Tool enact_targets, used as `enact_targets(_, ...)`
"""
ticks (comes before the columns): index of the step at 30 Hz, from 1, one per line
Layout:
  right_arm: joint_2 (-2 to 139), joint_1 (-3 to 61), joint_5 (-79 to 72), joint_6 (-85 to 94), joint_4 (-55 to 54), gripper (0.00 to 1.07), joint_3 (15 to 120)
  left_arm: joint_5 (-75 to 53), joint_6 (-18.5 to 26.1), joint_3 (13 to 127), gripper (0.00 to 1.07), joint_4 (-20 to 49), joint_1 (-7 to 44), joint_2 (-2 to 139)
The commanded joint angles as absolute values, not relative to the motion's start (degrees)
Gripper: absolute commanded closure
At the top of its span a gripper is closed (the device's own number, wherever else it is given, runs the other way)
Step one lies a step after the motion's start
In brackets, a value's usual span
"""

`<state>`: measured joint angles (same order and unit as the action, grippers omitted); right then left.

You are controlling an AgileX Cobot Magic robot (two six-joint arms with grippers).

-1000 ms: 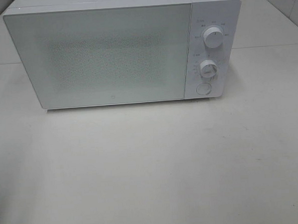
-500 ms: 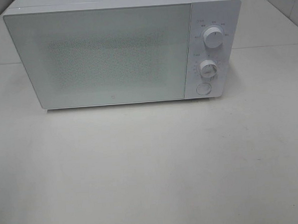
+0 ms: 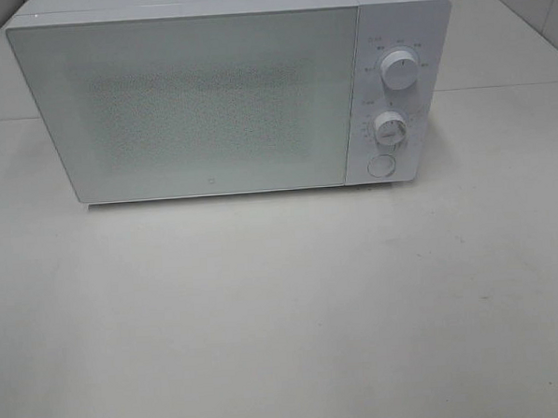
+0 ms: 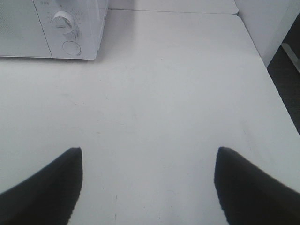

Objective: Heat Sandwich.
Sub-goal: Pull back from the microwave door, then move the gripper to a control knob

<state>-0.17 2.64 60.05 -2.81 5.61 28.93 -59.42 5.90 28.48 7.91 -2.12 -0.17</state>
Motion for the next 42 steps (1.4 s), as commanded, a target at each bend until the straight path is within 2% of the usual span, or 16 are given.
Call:
enact_targets(1, -1.6, 2.3, 59.5, -2.6, 5.6, 0.31, 28.9, -59.4, 5.4, 28.4, 0.03, 7.8, -2.3, -1.9)
enact_targets(42, -1.6, 2.3, 59.5, -2.9, 5.5, 0.31, 28.9, -59.4, 5.4, 28.4, 0.03, 7.8, -2.2, -1.6)
